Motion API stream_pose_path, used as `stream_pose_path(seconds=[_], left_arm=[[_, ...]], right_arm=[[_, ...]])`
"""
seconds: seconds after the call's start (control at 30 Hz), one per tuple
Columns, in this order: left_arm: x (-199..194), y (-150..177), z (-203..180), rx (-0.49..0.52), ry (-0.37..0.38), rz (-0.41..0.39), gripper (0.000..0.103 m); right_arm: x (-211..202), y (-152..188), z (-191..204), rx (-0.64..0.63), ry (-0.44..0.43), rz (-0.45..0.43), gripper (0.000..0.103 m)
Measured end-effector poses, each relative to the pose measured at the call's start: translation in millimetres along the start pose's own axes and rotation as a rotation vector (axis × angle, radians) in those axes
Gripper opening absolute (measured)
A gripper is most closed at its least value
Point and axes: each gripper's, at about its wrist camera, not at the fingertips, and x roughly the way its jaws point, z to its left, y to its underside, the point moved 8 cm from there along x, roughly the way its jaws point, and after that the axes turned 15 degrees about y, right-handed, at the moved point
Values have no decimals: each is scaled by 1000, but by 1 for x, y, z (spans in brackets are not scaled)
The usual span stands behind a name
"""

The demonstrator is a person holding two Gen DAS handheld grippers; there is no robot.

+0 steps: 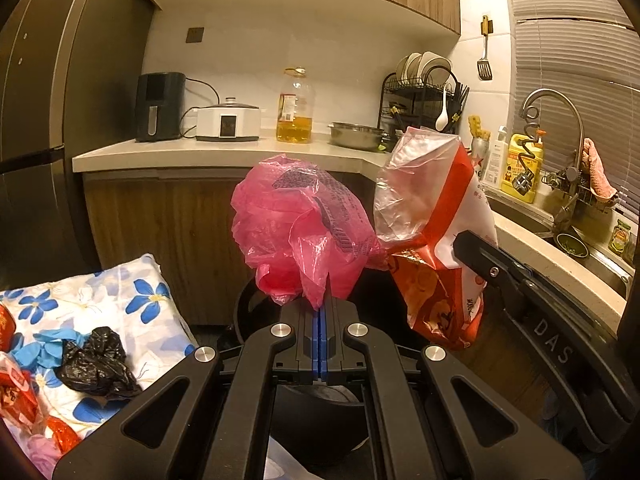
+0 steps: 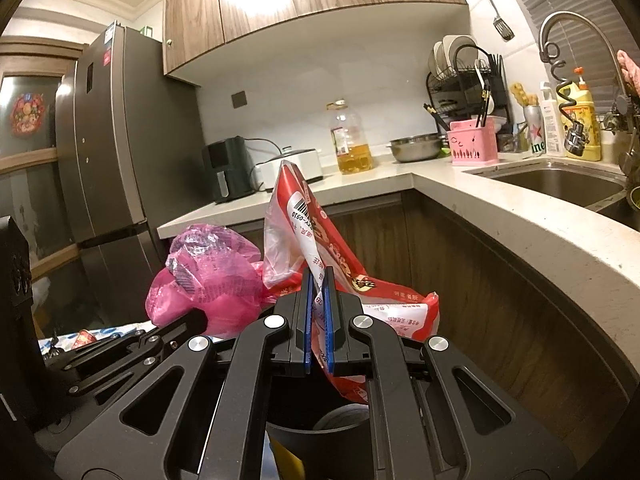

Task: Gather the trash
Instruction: 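Open both tools to drop the pink bag and wrapper into the bin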

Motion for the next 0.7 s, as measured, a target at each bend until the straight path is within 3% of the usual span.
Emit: stream_pose_path(seconds=[0.43, 0.53, 0.6, 0.7], left_arm=[[12, 9, 4, -21, 16, 35, 2], [9, 10, 9, -30, 5, 30, 20], [3, 10, 16, -45, -22, 18, 42], [-9, 9, 24, -63, -68, -6, 65]], right_arm=[[15, 3, -1, 3, -2, 35, 10], [17, 4, -3, 7, 2, 45, 23], [17, 5, -5, 11, 10, 48, 33], [14, 6, -9, 20, 19, 50, 44]])
